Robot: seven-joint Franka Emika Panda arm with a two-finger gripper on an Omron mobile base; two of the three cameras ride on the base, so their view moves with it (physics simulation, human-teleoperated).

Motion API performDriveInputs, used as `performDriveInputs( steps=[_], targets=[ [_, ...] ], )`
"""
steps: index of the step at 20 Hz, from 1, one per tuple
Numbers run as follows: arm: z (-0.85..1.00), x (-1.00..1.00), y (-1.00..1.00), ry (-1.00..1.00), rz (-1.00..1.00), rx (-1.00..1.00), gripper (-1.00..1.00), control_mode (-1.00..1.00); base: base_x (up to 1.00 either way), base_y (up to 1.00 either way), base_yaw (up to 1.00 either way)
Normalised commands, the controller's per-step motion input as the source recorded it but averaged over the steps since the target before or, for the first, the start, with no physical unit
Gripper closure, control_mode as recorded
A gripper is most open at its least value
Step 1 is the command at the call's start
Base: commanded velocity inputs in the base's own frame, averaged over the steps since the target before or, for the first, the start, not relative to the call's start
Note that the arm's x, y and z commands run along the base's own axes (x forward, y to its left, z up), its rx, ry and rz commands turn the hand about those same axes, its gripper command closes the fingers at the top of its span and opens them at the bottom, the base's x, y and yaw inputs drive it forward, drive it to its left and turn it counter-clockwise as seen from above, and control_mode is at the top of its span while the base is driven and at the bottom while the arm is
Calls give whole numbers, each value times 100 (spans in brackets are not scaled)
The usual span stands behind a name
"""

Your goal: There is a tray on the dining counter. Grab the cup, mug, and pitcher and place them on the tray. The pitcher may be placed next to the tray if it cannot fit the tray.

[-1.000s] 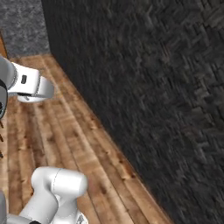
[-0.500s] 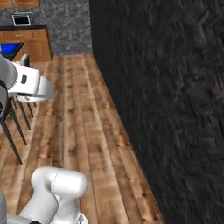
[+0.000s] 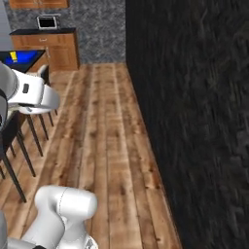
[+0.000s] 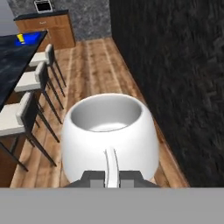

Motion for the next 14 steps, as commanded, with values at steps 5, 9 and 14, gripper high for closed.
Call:
performDriveInputs(
  steps=[5,9,14],
  targets=[
    [0,0,0,0,0,0,100,100,100,-29,15],
    [0,0,0,0,0,0,100,100,100,-24,13],
    [0,0,0,0,0,0,100,100,100,-7,22]
  ],
)
